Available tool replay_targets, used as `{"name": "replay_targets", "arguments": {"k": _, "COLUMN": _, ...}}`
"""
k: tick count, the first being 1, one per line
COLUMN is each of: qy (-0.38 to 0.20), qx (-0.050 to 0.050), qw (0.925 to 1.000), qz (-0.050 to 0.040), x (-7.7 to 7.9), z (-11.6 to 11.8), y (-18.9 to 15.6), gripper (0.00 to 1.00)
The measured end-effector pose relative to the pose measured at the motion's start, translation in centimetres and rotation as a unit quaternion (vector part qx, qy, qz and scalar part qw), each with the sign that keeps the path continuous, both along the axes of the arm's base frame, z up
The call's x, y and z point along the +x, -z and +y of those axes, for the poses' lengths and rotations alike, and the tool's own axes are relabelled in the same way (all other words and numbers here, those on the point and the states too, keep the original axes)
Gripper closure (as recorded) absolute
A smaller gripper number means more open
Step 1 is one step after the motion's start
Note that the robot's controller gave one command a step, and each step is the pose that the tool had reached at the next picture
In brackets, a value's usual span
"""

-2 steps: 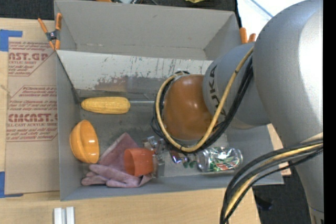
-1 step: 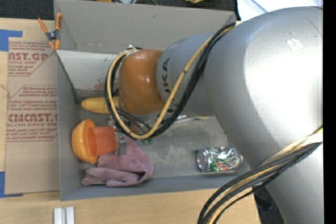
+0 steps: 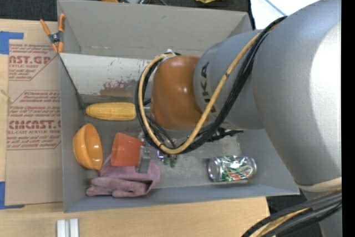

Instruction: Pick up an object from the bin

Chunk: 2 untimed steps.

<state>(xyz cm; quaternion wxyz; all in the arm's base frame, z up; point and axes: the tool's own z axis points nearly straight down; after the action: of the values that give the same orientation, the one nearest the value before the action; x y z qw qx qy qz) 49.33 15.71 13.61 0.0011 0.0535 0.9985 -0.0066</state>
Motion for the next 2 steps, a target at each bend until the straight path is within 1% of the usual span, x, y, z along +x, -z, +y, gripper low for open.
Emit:
{"name": "replay_targets", "arguments": {"k": 1, "qy": -0.187, "qx": -0.017, "qw": 0.9823, "qz": -0.0009, "x": 5.00, "z": 7.29, "y": 6.09, "gripper": 1.00}}
{"name": "replay_targets", "arguments": {"k": 2, "qy": -0.182, "qx": -0.016, "qw": 0.9832, "qz": 0.0003, "x": 4.83, "z": 6.93, "y": 6.21, "gripper": 1.00}}
